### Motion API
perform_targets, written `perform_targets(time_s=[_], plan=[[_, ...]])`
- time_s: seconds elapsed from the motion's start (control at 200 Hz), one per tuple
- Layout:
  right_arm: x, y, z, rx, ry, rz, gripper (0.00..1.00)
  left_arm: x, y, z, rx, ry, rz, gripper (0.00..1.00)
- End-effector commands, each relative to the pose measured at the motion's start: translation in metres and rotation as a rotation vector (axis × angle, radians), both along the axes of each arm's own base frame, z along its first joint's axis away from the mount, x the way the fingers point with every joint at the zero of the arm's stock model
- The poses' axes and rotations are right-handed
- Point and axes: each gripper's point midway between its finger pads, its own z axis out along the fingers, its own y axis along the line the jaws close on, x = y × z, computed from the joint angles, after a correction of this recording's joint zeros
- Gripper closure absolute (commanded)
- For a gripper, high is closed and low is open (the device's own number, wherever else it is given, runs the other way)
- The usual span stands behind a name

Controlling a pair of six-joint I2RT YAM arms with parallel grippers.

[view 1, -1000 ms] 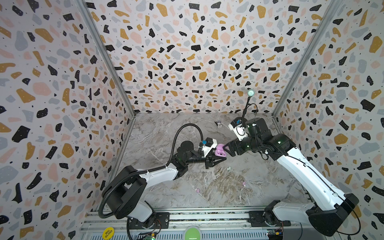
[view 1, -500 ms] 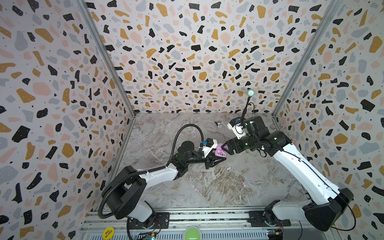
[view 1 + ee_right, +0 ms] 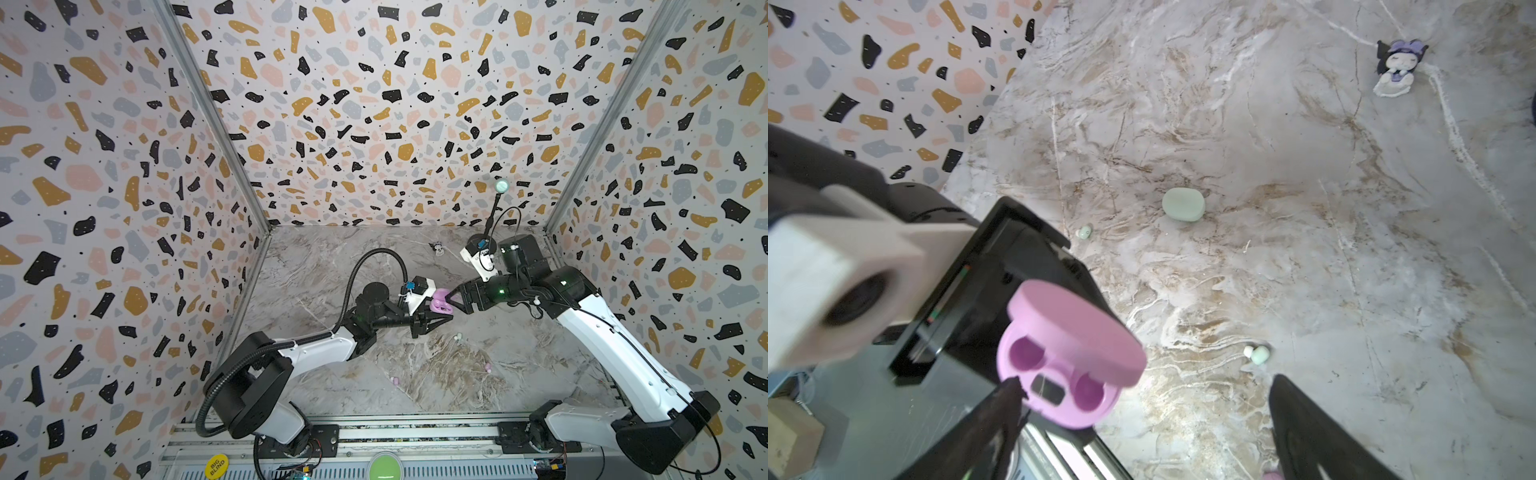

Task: Insert the wireless bluetooth earbuds into the charging case
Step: 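Open the right gripper off the case and draw it back, left gripper holding case, then lower the right gripper onto a pink earbud on the table and close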

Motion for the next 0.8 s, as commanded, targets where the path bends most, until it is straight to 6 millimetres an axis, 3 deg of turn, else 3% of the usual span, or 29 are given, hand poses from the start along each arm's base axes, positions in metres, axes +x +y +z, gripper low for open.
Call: perform_targets(time_s=[0.0, 0.245, 0.466, 0.611, 0.796], plan=[[-0.024, -0.007, 0.001, 0.048, 0.075, -0.016, 0.06, 0.008, 0.005, 0.019, -0.049, -0.054, 0.038, 1.00], [-0.031, -0.038, -0.032, 0.046, 0.199, -0.202, 0.06, 0.017, 0.013, 0.022, -0.067, -0.059, 0.087, 1.00], [-0.034, -0.058, -0.101, -0.014, 0.406, -0.424, 0.08, 0.012, 0.017, 0.020, -0.077, -0.058, 0.087, 1.00], [-0.040, -0.073, -0.142, -0.044, 0.523, -0.600, 0.15, 0.008, 0.022, 0.022, -0.103, -0.055, 0.093, 1.00], [-0.045, -0.090, -0.172, -0.076, 0.575, -0.748, 0.27, 0.002, 0.028, 0.024, -0.154, -0.034, 0.092, 1.00]])
